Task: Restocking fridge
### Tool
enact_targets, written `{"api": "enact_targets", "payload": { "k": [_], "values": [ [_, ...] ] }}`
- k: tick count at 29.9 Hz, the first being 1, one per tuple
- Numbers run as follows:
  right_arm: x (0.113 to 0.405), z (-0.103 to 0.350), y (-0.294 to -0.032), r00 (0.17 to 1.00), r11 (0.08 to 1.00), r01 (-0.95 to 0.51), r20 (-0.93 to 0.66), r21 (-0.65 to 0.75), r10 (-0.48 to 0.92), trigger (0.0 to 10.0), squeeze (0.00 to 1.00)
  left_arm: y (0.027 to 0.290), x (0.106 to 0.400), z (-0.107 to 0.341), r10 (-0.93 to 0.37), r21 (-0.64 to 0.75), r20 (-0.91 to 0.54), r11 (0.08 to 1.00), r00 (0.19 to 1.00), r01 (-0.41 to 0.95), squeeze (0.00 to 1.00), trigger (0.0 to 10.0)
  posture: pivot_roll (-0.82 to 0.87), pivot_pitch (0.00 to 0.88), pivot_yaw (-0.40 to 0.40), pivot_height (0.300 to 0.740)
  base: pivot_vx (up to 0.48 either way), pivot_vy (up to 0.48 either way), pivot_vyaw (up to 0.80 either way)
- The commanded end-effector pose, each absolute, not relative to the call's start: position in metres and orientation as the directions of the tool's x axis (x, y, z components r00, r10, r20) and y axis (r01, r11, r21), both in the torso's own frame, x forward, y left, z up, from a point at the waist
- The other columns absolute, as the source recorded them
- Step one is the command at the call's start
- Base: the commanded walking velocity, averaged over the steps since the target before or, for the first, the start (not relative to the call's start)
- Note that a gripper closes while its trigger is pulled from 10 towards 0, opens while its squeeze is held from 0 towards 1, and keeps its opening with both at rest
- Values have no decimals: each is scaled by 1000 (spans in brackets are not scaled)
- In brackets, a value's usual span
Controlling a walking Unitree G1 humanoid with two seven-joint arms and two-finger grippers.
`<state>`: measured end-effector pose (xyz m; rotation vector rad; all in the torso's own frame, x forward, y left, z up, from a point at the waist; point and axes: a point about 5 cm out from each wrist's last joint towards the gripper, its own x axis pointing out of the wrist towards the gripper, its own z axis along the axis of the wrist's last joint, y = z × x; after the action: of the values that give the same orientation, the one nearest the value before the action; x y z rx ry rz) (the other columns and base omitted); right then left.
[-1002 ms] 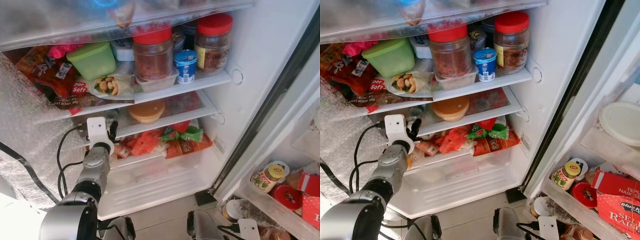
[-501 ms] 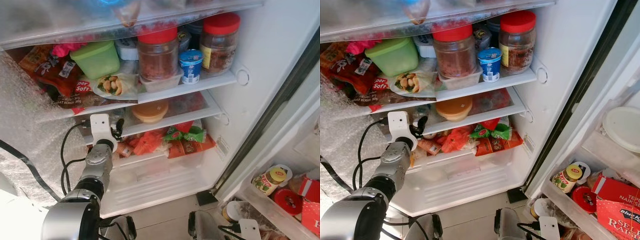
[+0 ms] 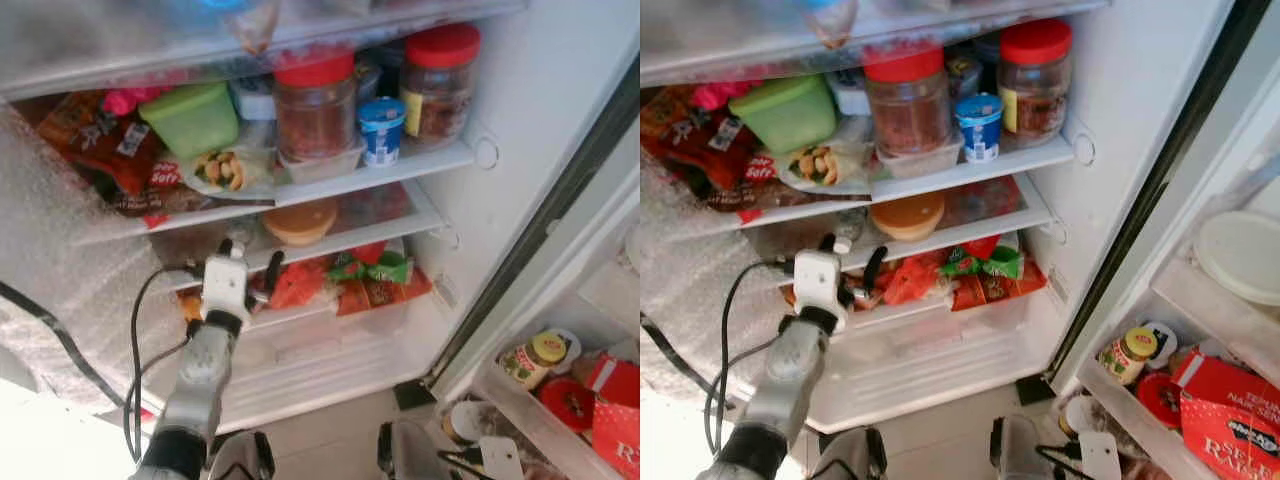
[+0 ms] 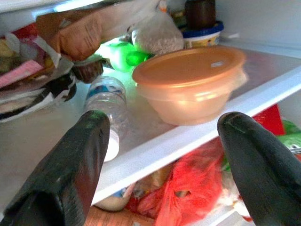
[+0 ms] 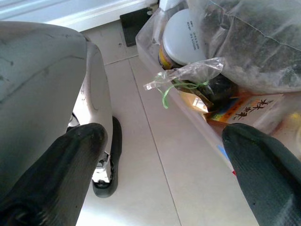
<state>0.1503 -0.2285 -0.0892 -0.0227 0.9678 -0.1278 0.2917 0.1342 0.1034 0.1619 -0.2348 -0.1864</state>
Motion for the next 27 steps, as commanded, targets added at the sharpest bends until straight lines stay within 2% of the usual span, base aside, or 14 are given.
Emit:
{"api": "enact_targets", "payload": {
  "k": [1,7,12,27],
  "values": [
    [144,-93,-221,546,994,97,-832,-51,-97,10000,0,138,285,111,-190,221,247,966,950,136,0,10000,-74,89,71,615,0,0,0],
    [145,-93,-221,545,994,93,-833,-53,-96,10000,0,177,265,94,38,151,176,986,984,-65,0,10000,-68,91,68,615,0,0,0],
    [145,-93,-221,544,995,89,-834,-54,-94,10000,0,185,261,93,95,105,140,988,986,-110,0,10000,-68,91,68,615,0,0,0],
    [145,-93,-221,545,994,93,-833,-53,-95,10000,0,172,265,96,56,90,124,994,991,-67,0,10000,-80,67,66,615,-298,0,0]
  ]
}}
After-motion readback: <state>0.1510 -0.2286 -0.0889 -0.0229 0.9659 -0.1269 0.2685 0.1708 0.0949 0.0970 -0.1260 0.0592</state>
